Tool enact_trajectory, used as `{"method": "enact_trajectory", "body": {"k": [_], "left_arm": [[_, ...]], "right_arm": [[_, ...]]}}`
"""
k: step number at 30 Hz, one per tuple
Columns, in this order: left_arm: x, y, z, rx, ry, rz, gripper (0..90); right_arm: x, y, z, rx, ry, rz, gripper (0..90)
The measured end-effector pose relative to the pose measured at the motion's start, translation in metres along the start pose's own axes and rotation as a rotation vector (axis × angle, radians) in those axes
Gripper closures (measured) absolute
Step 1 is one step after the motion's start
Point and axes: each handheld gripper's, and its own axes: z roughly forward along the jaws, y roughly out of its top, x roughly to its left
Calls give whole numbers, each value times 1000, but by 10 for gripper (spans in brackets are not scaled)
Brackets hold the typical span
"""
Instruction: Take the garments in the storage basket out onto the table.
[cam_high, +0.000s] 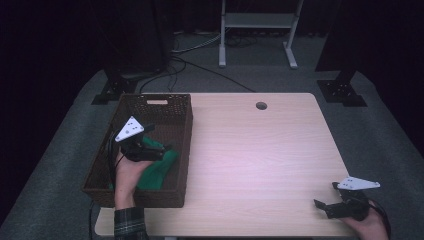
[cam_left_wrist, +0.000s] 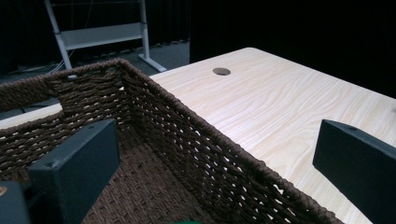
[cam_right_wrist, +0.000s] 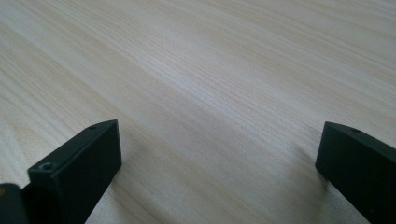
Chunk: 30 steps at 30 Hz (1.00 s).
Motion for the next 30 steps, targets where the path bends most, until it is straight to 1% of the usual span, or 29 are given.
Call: {"method": "enact_trajectory", "body": {"k": [6,22,30], "left_arm": [[4,-1,-4,-5,4,-4,0],[11,-2,-10,3,18,2,0],[17,-2,-14,6,29,2,0]], "right_arm": [[0,0,0,0,-1,1,0],[0,0,0,0,-1,1,0],[0,0,0,0,-1,1,0]]}}
